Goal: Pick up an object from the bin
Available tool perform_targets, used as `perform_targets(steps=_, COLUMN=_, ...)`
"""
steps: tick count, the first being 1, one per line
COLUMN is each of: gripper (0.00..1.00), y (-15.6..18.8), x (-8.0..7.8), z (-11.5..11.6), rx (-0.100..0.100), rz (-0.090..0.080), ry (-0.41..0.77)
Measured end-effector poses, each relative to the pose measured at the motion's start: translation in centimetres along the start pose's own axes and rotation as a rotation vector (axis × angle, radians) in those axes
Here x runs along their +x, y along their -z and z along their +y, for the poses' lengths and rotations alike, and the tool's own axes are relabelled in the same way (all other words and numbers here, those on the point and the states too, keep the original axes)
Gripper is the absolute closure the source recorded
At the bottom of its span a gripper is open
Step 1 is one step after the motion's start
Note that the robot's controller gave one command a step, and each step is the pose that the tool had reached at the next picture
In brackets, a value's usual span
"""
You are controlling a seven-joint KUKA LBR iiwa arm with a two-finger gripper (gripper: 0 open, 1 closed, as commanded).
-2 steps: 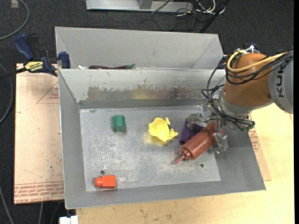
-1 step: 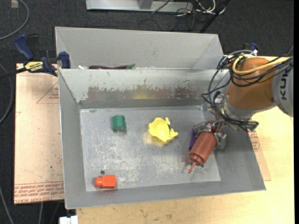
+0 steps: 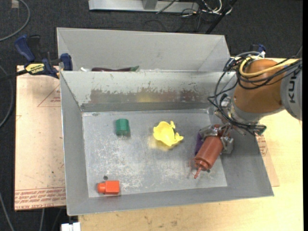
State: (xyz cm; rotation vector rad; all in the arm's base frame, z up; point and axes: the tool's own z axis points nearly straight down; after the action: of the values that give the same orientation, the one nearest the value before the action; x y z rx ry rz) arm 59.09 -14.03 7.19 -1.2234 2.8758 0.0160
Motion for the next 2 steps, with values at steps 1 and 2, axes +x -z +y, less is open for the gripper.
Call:
perform_targets(steps=1, gripper=1.00, y=0.4, x=0.1, z=0.1, rx=-0.001, rz=0.001, ry=0.001)
perform_targets(steps=2, gripper=1.00, y=1.9, x=0.2, z=0.1, rx=-0.002, rz=0.005, ry=0.001)
